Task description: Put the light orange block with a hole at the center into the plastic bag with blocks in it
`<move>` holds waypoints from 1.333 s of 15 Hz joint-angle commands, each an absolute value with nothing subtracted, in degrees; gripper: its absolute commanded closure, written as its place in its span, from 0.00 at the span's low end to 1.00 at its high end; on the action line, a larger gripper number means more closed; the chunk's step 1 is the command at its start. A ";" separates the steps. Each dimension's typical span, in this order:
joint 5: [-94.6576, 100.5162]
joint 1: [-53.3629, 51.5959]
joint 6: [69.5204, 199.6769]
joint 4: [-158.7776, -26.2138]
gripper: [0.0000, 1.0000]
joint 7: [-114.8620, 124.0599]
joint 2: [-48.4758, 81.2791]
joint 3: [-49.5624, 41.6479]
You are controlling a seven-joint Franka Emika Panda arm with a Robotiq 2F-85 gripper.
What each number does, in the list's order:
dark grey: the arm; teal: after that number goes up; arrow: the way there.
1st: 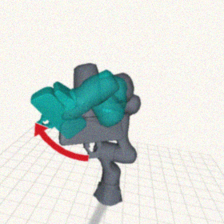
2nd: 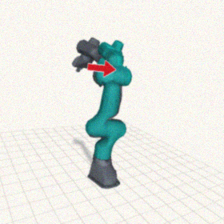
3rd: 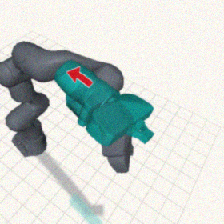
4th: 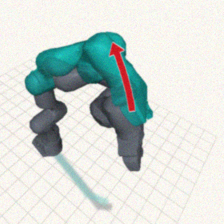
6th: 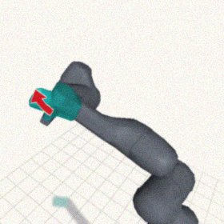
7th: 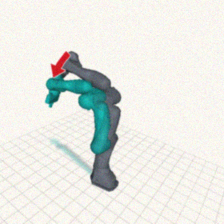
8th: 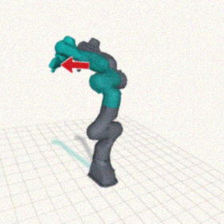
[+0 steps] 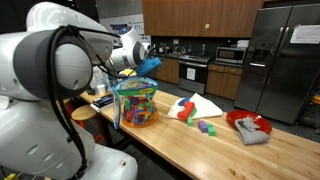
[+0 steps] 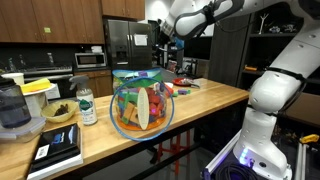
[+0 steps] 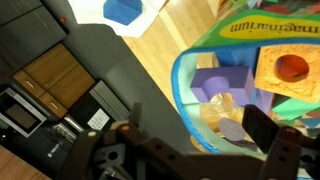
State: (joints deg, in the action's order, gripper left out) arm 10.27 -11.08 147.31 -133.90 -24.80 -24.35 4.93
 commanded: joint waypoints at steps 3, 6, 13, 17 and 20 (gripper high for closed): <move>11.84 -5.77 151.54 -133.55 0.00 -20.29 -23.10 2.18; 12.45 -2.64 152.45 -133.82 0.00 -18.37 -22.23 0.88; 12.60 4.09 155.03 -134.39 0.00 -12.09 -18.43 -2.28; 11.70 6.58 155.61 -134.76 0.00 -10.51 -15.55 -4.83; 11.19 7.57 154.15 -134.34 0.00 -11.64 -13.58 -7.01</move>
State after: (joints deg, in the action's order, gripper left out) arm 11.23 6.55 154.47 -134.81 -11.69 -15.22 -5.42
